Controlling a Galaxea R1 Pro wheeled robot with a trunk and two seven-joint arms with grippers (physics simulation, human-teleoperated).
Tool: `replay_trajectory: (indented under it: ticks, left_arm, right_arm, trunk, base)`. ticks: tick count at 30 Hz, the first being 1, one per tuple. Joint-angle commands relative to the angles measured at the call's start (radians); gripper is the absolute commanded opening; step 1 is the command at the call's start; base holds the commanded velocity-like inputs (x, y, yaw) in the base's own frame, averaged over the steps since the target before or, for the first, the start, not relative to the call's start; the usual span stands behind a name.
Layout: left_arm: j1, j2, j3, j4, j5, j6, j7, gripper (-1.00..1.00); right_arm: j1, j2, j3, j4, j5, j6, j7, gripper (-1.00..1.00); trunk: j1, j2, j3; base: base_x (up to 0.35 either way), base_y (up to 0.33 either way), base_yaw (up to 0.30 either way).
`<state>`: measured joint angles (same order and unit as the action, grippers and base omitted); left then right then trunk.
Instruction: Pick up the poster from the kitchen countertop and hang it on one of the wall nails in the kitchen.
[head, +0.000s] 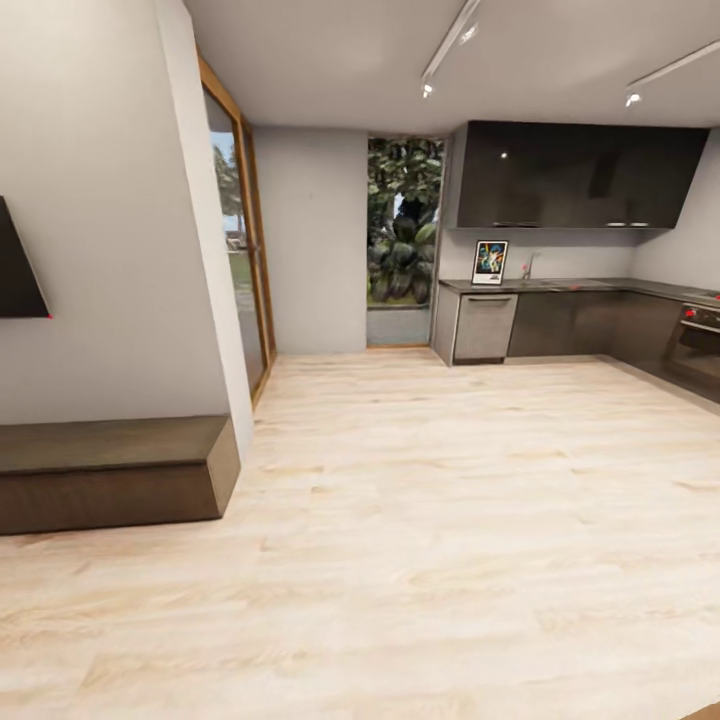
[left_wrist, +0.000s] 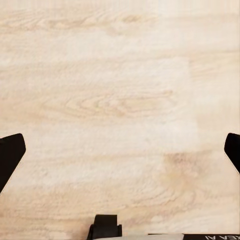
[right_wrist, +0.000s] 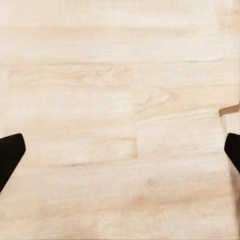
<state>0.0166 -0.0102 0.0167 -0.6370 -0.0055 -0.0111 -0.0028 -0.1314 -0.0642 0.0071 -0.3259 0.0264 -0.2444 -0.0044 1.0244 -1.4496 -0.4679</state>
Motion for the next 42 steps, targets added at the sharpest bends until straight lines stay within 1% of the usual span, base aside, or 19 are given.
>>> replay_trajectory:
  ticks: [1,24,42]
  left_arm:
    - [0.0,-0.001,0.002,-0.001,-0.001,-0.001,0.0,1.0]
    - [0.0,0.001,0.002,-0.001,-0.001,-0.001,0.0,1.0]
    - [0.0,0.001,0.002,-0.001,-0.001,-0.001,0.0,1.0]
  right_arm:
    - [-0.001,0.0,0.001,0.001,0.003,-0.003,0.0,1.0]
    - [-0.001,0.0,0.001,0.001,0.003,-0.003,0.0,1.0]
    - [-0.001,0.0,0.001,0.001,0.003,-0.003,-0.001,1.0]
  trunk:
    - [0.001,0.0,-0.001]
    - [0.001,0.0,0.0]
    - [0.001,0.0,0.009]
  base:
    - [0.341,0.0,-0.004]
    - [0.341,0.0,-0.008]
    - [0.34,-0.01,-0.234]
